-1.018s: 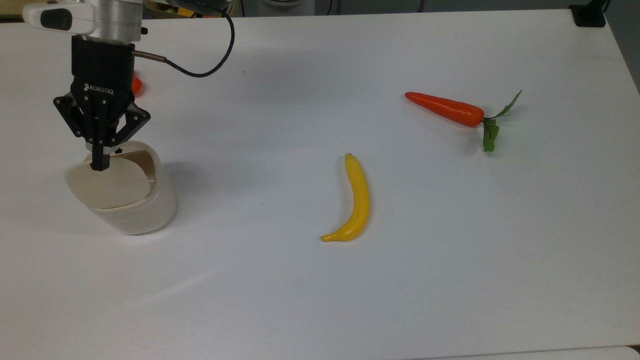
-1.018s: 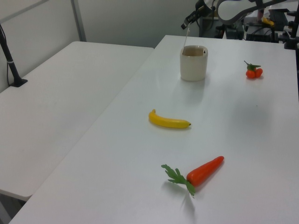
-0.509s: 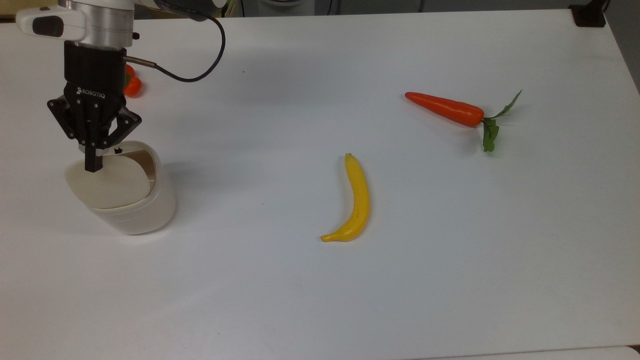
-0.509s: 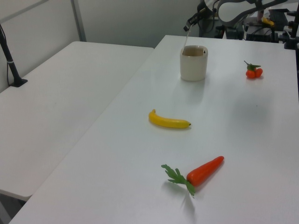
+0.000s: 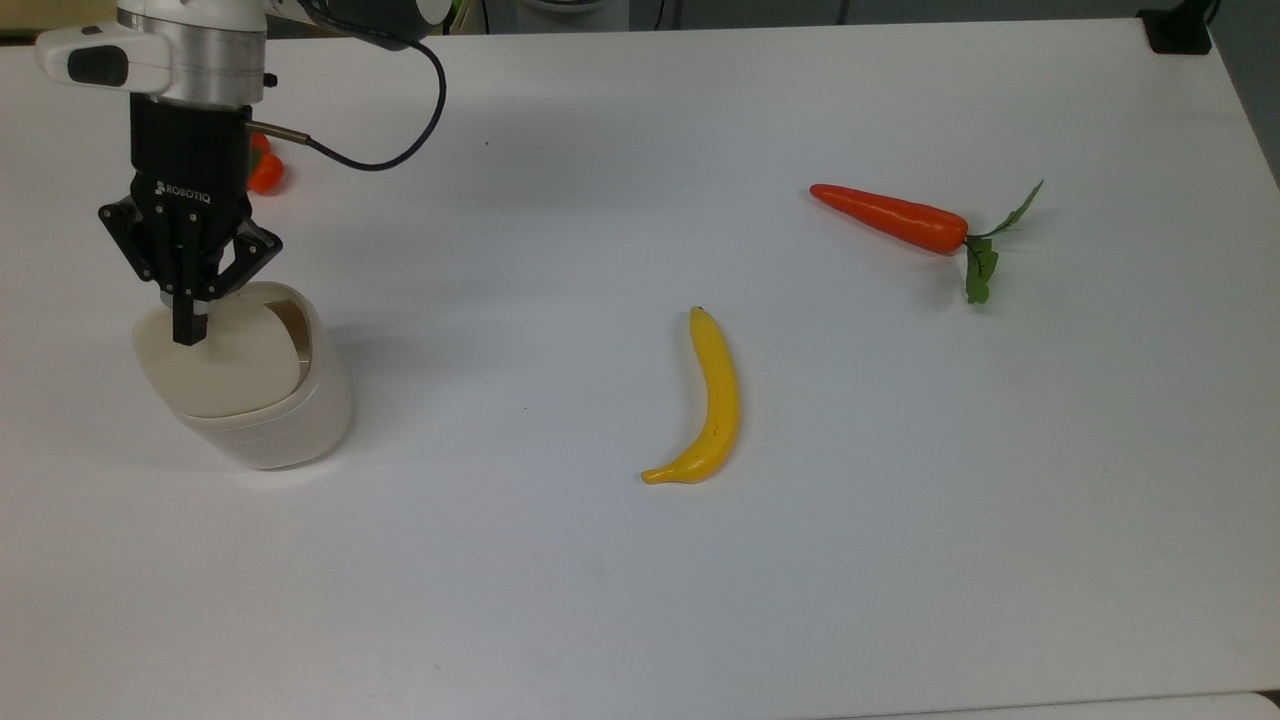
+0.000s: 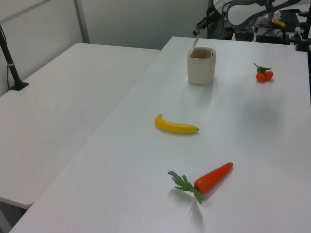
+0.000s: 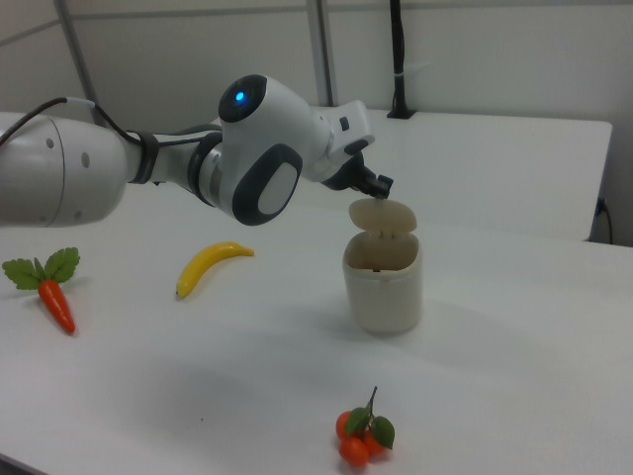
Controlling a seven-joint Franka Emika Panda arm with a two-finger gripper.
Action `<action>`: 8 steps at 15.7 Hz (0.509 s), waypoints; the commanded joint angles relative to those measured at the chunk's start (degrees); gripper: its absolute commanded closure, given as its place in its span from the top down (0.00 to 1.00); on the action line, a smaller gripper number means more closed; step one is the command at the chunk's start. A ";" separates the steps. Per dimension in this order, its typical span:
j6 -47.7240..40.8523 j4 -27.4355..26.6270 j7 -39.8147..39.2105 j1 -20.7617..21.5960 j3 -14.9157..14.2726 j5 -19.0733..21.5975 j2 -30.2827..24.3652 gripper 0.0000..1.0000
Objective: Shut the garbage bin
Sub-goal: 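Lower the gripper against the raised lid, pushing it down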
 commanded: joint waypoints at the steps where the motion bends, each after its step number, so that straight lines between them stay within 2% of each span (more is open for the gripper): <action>1: 0.00 -4.05 -1.37 0.11 -0.33 0.24 -2.73 0.00; 8: -7.12 -5.03 -3.39 -0.68 -0.33 0.24 -4.23 0.00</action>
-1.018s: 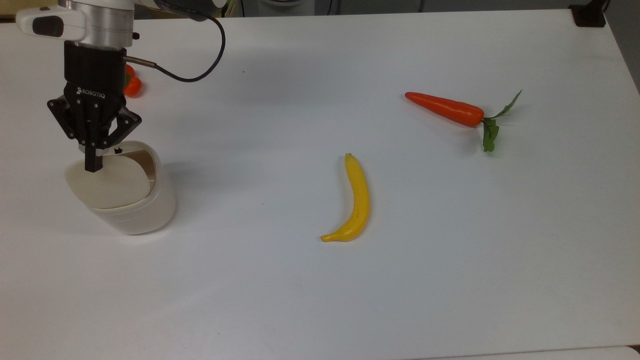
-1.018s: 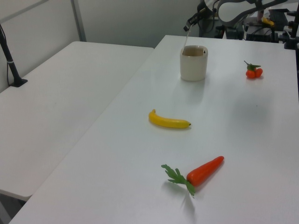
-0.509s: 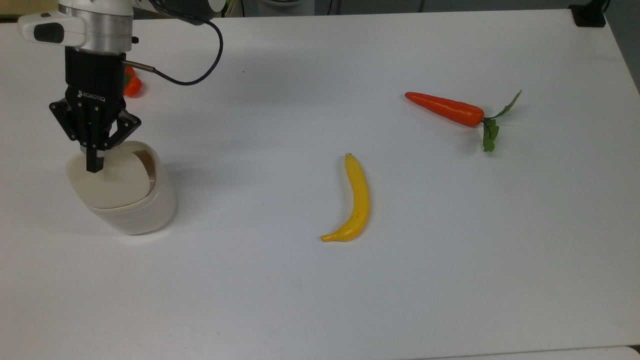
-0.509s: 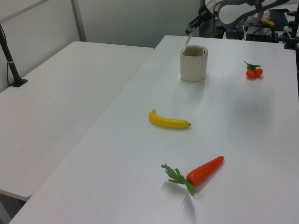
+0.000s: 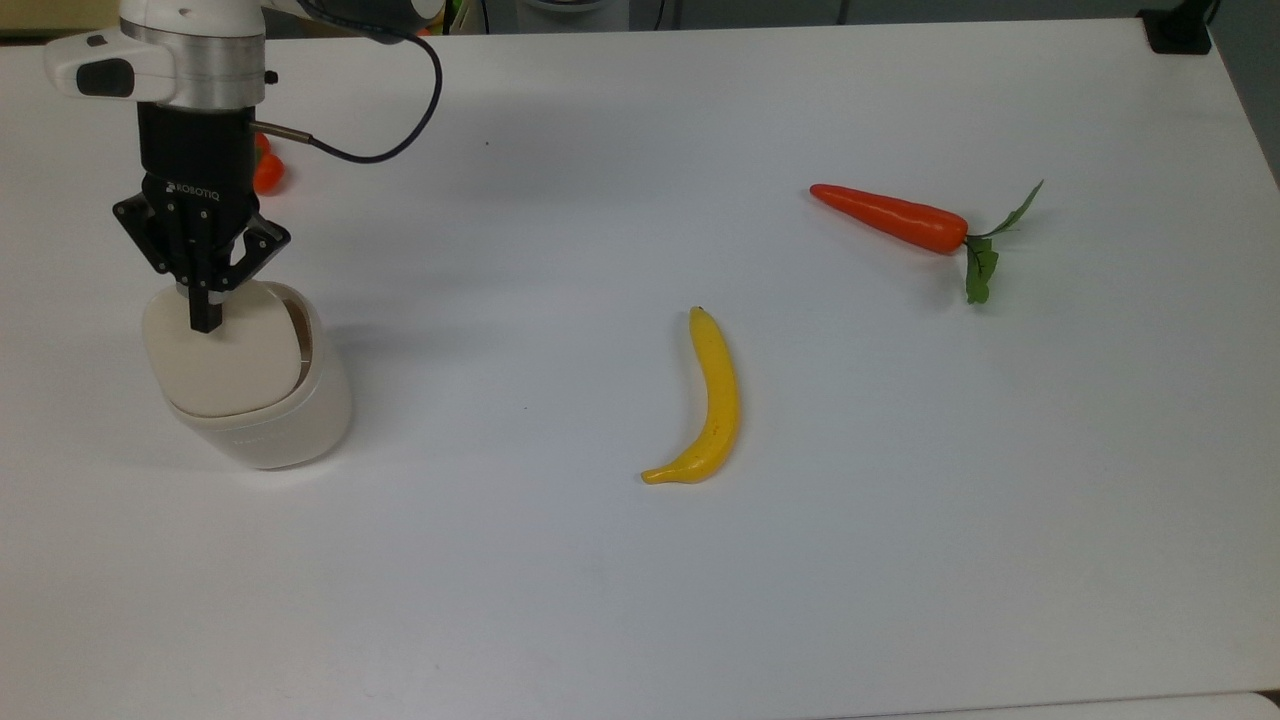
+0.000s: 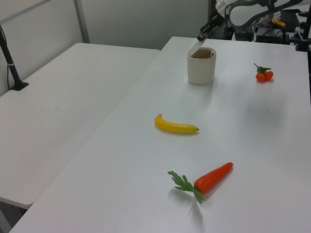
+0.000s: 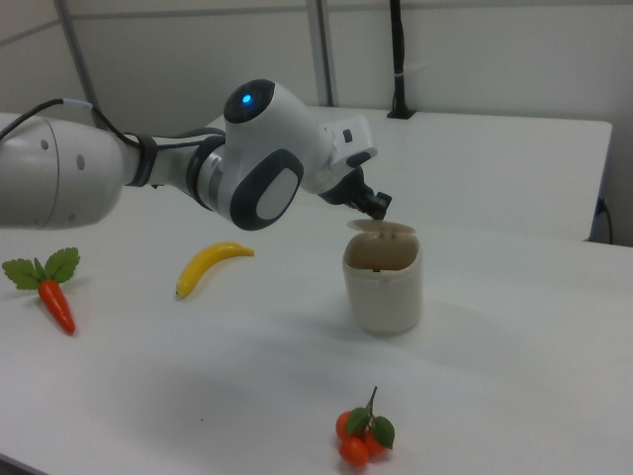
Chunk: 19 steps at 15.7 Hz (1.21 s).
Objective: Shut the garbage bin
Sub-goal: 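Lower the gripper against the raised lid, pushing it down, then press the lid flat onto the bin rim with the gripper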
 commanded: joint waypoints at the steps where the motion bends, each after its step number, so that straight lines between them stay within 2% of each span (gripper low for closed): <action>1: -2.46 -3.84 -2.02 0.04 -0.29 0.25 -2.96 0.00; 8: -2.64 -6.21 -2.11 -0.40 -1.52 -1.86 -2.87 0.00; 19: -2.55 -7.71 -2.11 -0.40 -1.52 -4.41 -1.90 0.00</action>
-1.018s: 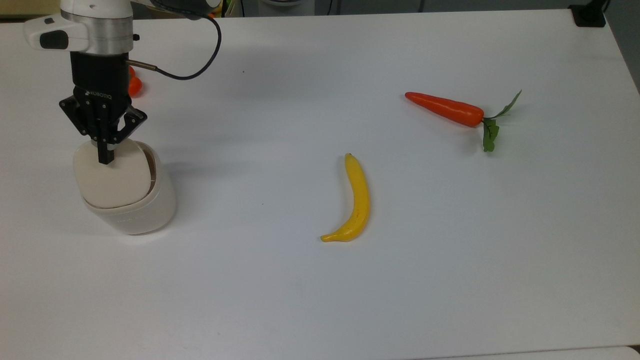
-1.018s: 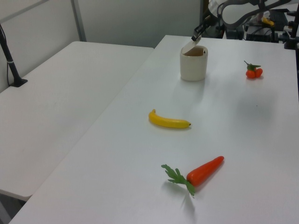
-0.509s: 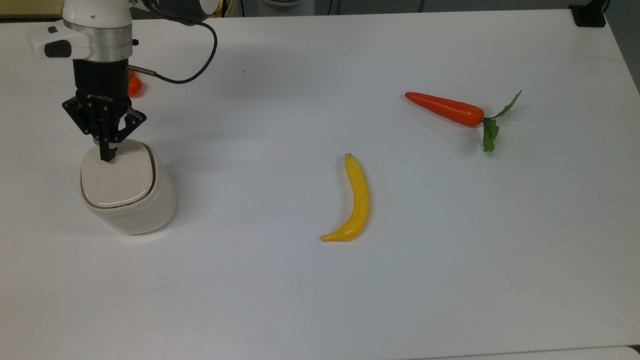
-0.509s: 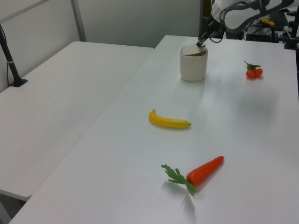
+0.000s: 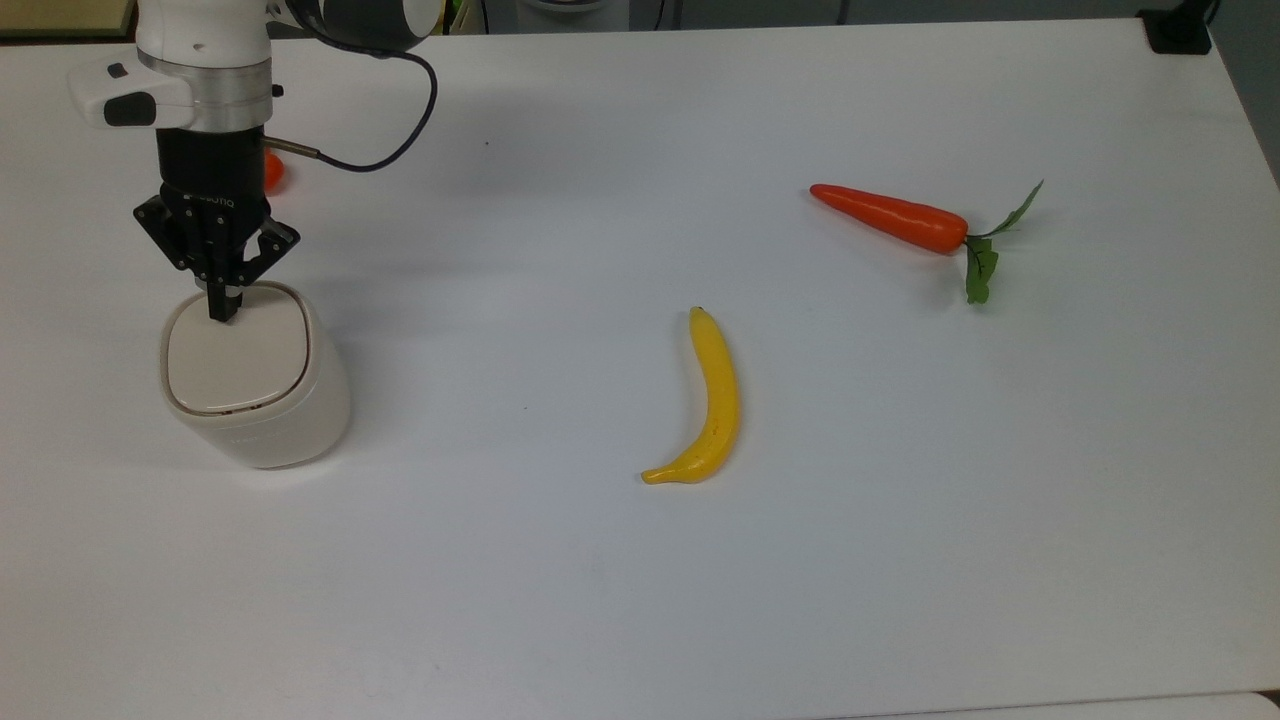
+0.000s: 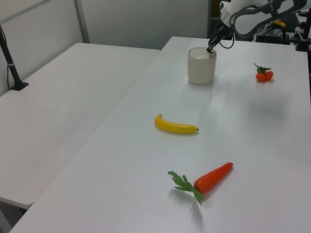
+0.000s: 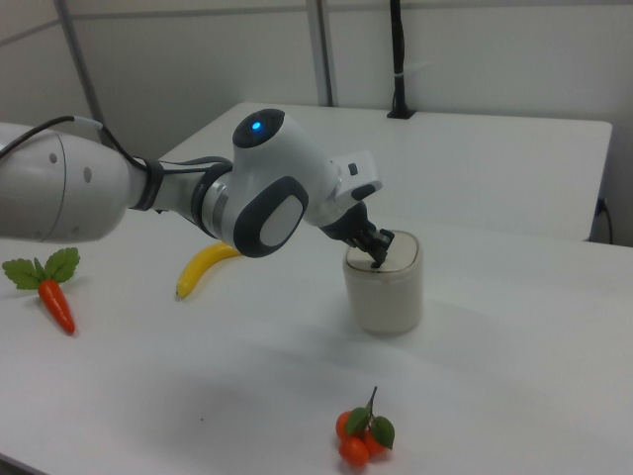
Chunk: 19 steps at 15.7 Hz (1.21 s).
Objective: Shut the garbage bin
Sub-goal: 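Press the lid flat onto the bin rim with the gripper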
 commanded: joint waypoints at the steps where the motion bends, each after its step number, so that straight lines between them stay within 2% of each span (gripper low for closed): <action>1: -1.26 -2.56 -0.98 0.26 -0.31 -1.00 -1.48 0.00; 13: -1.34 -3.26 -0.89 0.26 -0.31 -2.06 -0.86 0.00; 19: -2.30 -2.65 -0.36 0.26 -0.31 -1.62 -4.99 0.00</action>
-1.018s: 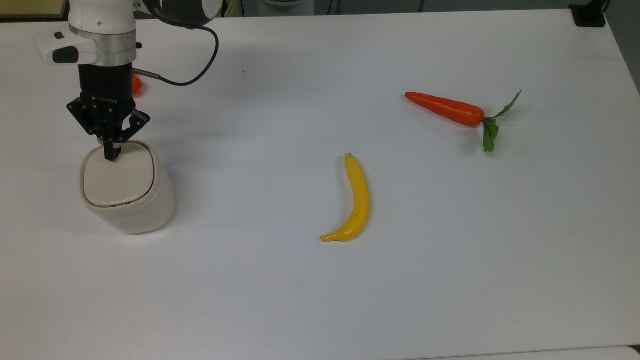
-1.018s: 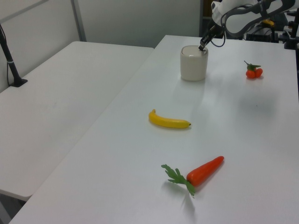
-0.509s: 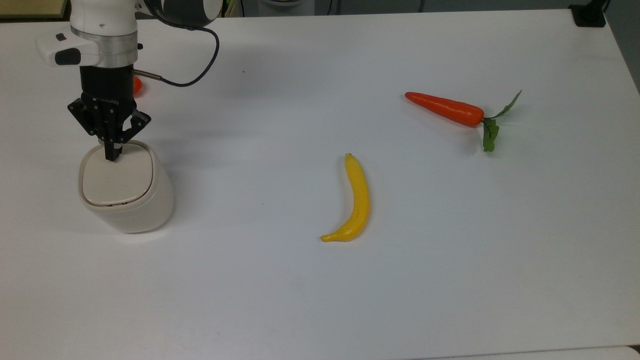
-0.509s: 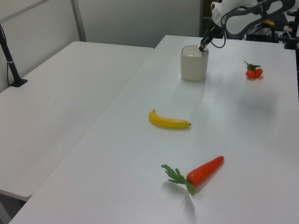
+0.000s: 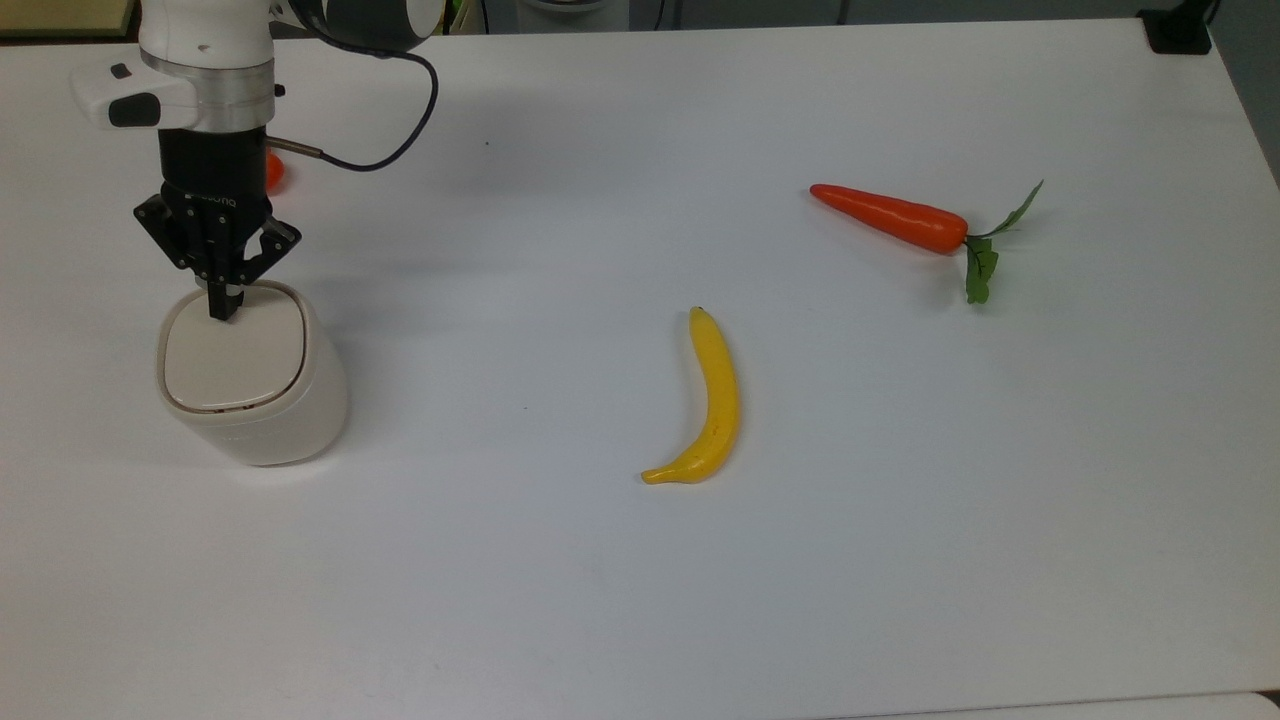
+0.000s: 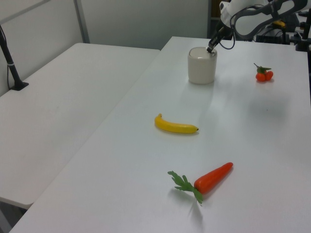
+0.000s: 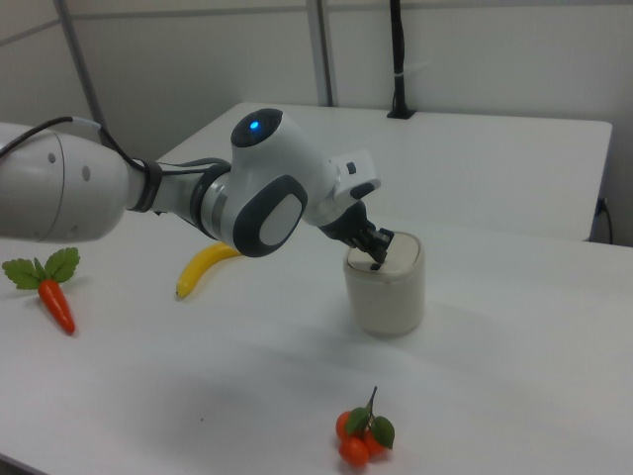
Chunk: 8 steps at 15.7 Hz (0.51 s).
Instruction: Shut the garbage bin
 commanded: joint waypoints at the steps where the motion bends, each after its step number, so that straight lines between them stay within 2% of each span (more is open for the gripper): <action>1: -4.22 -2.12 -0.32 0.35 -0.30 -0.07 -5.64 0.00; 4: -11.68 -0.01 -0.40 0.79 -0.22 0.28 -8.54 0.00; 8: -19.07 0.26 -0.32 2.28 -0.22 0.54 -12.41 0.00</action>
